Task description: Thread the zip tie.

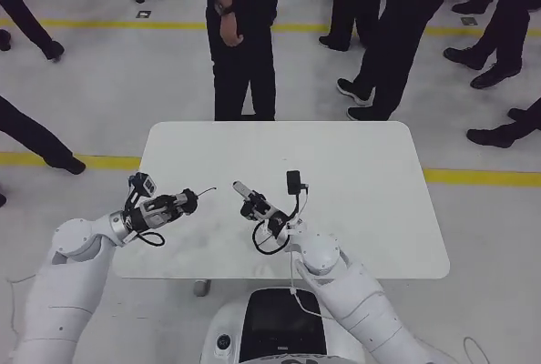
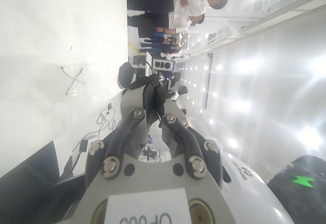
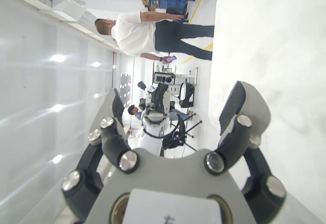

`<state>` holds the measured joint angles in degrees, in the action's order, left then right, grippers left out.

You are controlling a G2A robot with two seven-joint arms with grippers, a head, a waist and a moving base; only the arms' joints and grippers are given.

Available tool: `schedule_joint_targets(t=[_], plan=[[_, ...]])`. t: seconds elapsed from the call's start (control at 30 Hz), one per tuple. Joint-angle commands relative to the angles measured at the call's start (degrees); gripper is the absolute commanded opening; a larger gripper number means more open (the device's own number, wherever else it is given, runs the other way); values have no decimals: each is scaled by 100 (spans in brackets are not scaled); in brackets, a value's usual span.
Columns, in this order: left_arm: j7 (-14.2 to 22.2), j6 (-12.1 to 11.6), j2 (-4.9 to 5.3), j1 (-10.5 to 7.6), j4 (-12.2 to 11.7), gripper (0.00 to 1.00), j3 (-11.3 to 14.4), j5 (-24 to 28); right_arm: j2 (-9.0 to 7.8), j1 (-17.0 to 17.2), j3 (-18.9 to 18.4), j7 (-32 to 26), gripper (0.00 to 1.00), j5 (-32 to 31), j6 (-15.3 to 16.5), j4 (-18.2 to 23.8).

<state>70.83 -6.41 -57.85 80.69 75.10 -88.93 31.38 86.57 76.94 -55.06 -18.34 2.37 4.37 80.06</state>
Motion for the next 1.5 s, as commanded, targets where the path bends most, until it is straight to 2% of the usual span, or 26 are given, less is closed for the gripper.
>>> schedule_joint_targets(t=[0.0, 0.03, 0.1, 0.13, 0.3, 0.33, 0.4, 0.47, 0.57, 0.63, 0.8, 0.9, 0.97, 1.13, 1.2, 1.23, 1.27, 1.33, 1.37, 1.43, 1.47], plan=[[672, 39, 44, -162, -291, 0, -22, 56, -23, -117, -30, -580, 100, 135, -23, -116], [849, 30, 57, -237, -404, 0, -22, 74, -24, -173, -25, -756, 100, 231, -33, -176], [882, -7, 91, -351, -497, 0, 133, 26, -20, -376, 52, -1255, 100, 353, -124, -376], [810, -213, 117, -417, -592, 0, 83, -163, -20, -376, 52, -1255, 100, 353, -124, -376], [810, -213, 117, -417, -592, 0, 83, -163, -20, -376, 52, -1255, 100, 353, -124, -376], [715, -264, 115, -398, -534, 0, 118, -235, -18, -357, 49, -1251, 100, 410, -123, -380], [644, -296, 119, -350, -507, 0, 193, -343, -1, -332, -6, -1458, 100, 978, -84, -482], [882, -240, 132, -401, -598, 0, 265, -305, 4, -486, -19, -1894, 100, 1293, 0, -682], [882, -215, 173, -436, -605, 0, 530, -82, 24, -729, -21, -2534, 100, 1834, 33, -1017], [882, -341, 232, -483, -681, 0, 623, -78, 30, -833, -21, -2550, 100, 1848, 99, -1092], [860, -321, 229, -475, -674, 0, 636, -60, 30, -833, -21, -2550, 100, 1848, 99, -1092], [793, -263, 217, -473, -646, 0, 738, 36, 22, -822, -53, -2485, 100, 1891, 65, -1162], [882, -224, 211, -493, -681, 0, 795, 219, 32, -804, -93, -2672, 100, 2283, 105, -1206], [882, -276, 269, -499, -587, 0, 1027, 536, 27, -905, -184, -2993, 100, 2711, 210, -1554], [882, -290, 306, -497, -537, 0, 1119, 674, 28, -942, -192, -3149, 93, 2845, 247, -1669], [882, -287, 335, -497, -537, 0, 1166, 745, 31, -960, -183, -3271, 85, 2939, 267, -1734], [882, -297, 356, -501, -512, 0, 1213, 793, 32, -982, -177, -3345, 82, 2983, 274, -1787], [882, -342, 405, -505, -508, 0, 1283, 859, 38, -1029, -153, -3473, 69, 3079, 287, -1890], [882, -342, 405, -505, -508, 0, 1283, 859, 42, -1049, -143, -3530, 65, 3127, 294, -1932], [882, -342, 405, -505, -508, 0, 1283, 859, 48, -1100, -120, -3606, 50, 3170, 323, -2029], [882, -342, 405, -505, -508, 0, 1283, 859, 49, -1119, -110, -3636, 48, 3182, 336, -2067]])
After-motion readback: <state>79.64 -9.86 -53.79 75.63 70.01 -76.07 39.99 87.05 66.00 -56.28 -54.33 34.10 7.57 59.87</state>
